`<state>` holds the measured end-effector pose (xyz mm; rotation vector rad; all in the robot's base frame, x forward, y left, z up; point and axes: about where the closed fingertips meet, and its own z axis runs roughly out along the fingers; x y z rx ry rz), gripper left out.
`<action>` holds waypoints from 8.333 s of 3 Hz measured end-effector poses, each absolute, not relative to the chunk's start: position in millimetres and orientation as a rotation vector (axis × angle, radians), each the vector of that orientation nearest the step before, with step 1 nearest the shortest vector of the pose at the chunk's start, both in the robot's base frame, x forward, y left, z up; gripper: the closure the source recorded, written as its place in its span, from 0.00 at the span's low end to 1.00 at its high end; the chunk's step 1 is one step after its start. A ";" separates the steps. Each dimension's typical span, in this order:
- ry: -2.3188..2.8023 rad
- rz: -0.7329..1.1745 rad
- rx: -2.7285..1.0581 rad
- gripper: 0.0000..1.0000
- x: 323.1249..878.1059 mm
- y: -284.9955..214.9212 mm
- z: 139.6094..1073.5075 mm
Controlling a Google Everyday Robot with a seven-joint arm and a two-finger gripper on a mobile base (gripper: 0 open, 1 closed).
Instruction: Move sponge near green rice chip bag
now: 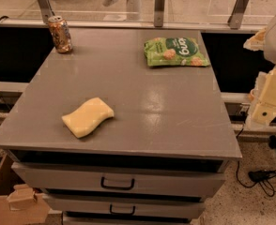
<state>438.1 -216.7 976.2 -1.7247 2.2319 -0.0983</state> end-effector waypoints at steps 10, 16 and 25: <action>1.439 0.653 -2.347 0.65 510.0 112.8 822.8; 1.495 0.424 -2.093 1.00 558.1 45.4 909.9; 1.904 0.036 -1.565 0.00 694.4 -204.4 845.9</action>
Offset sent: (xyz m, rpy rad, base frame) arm 0.0738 0.0940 -0.0274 0.1276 0.0265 0.3594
